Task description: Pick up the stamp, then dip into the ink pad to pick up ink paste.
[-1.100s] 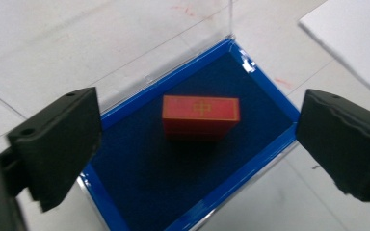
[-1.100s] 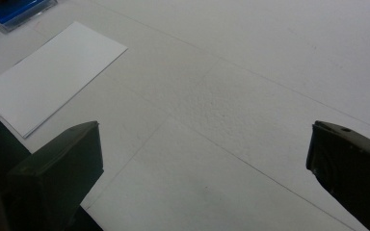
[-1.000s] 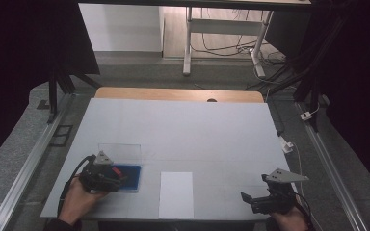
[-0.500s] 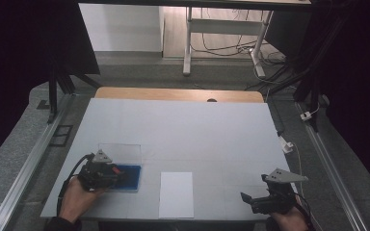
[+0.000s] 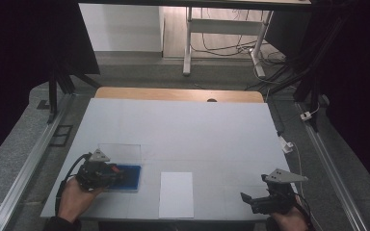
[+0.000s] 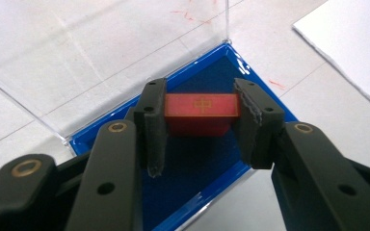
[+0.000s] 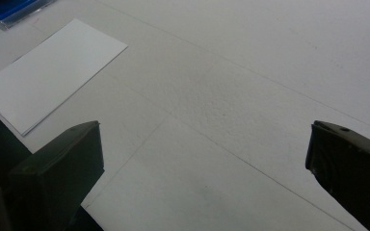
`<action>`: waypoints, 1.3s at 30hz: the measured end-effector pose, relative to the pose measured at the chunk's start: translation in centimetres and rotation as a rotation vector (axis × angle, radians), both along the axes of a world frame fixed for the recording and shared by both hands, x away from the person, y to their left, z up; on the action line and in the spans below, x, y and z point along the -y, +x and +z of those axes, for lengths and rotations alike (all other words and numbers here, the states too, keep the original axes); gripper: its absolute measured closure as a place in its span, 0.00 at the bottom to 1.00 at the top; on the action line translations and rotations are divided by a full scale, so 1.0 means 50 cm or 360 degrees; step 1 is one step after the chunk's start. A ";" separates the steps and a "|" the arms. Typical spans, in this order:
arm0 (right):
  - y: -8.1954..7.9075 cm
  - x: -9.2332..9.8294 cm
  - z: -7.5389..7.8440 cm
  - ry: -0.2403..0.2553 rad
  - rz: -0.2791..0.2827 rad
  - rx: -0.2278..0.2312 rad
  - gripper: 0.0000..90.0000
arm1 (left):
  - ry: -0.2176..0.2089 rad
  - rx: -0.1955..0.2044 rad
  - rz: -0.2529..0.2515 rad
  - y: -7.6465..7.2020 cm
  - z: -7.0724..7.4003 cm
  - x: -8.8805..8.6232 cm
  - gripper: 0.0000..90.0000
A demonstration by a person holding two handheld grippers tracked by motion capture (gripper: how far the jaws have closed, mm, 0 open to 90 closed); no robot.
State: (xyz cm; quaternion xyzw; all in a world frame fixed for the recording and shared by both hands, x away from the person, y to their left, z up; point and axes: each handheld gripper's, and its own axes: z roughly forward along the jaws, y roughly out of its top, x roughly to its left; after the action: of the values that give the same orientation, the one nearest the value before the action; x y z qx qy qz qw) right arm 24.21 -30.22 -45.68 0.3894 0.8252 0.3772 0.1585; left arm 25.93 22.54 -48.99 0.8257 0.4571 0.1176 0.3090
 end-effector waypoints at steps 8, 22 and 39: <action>0.000 0.000 0.000 0.0001 0.0003 0.0000 0.00 | -0.0040 0.0058 0.0009 -0.010 0.015 0.001 0.65; 0.000 0.000 0.000 0.0009 0.0006 0.0004 0.01 | -0.0030 0.0114 0.0006 -0.025 0.035 0.009 0.65; 0.000 0.000 0.000 0.0004 0.0003 -0.0009 0.01 | -0.0086 -0.0010 0.0006 0.004 0.005 0.003 0.65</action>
State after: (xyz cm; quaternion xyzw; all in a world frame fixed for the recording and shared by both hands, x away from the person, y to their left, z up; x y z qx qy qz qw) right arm 24.22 -30.24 -45.69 0.3899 0.8255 0.3774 0.1554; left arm 26.15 22.40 -48.72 0.8166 0.4627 0.1032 0.3294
